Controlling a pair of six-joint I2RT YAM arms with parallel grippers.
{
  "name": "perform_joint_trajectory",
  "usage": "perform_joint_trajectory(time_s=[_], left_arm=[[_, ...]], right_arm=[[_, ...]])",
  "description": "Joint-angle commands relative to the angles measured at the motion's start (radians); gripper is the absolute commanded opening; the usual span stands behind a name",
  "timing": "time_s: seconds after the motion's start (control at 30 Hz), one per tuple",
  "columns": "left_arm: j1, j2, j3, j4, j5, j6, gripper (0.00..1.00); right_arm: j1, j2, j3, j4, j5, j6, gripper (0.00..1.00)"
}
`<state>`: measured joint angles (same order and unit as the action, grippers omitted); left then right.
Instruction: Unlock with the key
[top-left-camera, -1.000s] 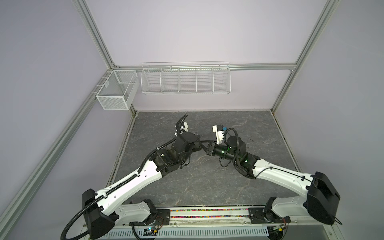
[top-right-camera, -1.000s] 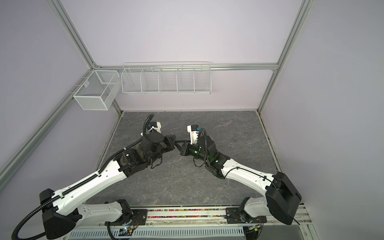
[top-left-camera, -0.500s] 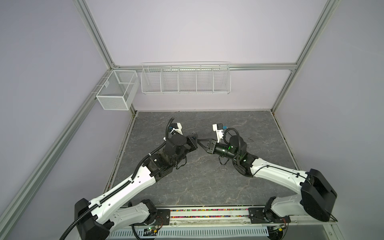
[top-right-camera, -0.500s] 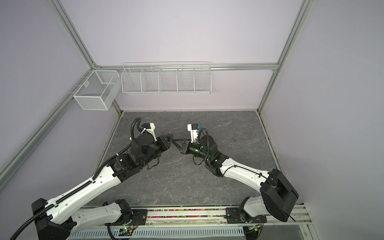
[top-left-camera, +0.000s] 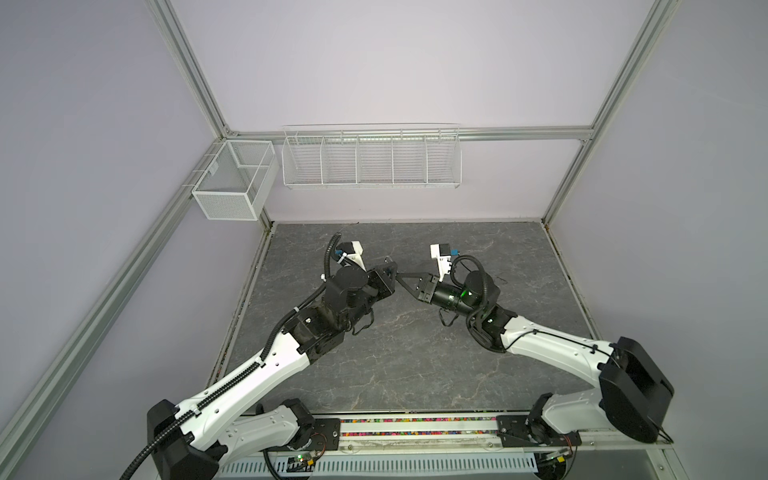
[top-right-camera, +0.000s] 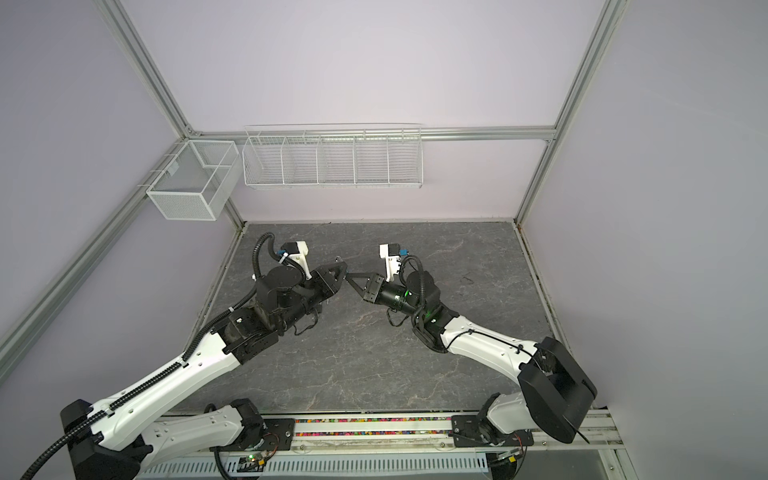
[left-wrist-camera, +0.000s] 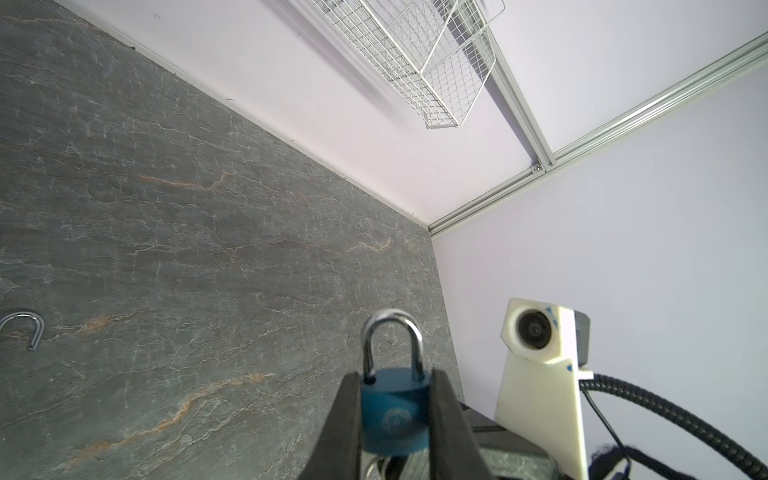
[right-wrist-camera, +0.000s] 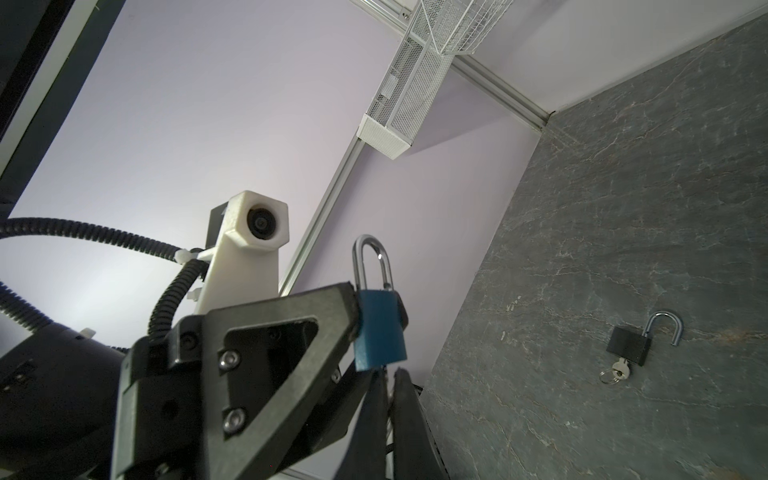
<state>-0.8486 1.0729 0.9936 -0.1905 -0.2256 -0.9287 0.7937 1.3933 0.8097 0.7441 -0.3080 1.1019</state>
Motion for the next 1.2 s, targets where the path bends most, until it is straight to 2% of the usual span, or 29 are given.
perform_joint_trajectory(time_s=[0.0, 0.27, 0.77, 0.93, 1.07, 1.17], left_arm=[[-0.008, 0.017, 0.003, -0.040, 0.076, -0.012, 0.00], [-0.007, 0.011, 0.043, -0.078, 0.041, 0.035, 0.00], [0.015, 0.010, 0.101, -0.148, 0.001, 0.155, 0.00], [0.034, 0.013, 0.117, -0.202, 0.038, 0.267, 0.00], [0.034, 0.009, 0.085, -0.207, 0.113, 0.448, 0.00], [0.034, -0.008, 0.028, -0.185, 0.148, 0.582, 0.00]], right_arm=[[0.003, -0.015, 0.020, 0.083, 0.011, 0.018, 0.06], [0.026, -0.066, 0.054, -0.119, 0.065, -0.143, 0.07], [0.039, -0.131, 0.051, -0.315, 0.118, -0.292, 0.26], [0.040, -0.190, 0.057, -0.444, 0.149, -0.373, 0.39], [0.019, -0.238, 0.063, -0.594, 0.171, -0.439, 0.60], [-0.015, -0.226, 0.166, -0.766, 0.127, -0.495, 0.64]])
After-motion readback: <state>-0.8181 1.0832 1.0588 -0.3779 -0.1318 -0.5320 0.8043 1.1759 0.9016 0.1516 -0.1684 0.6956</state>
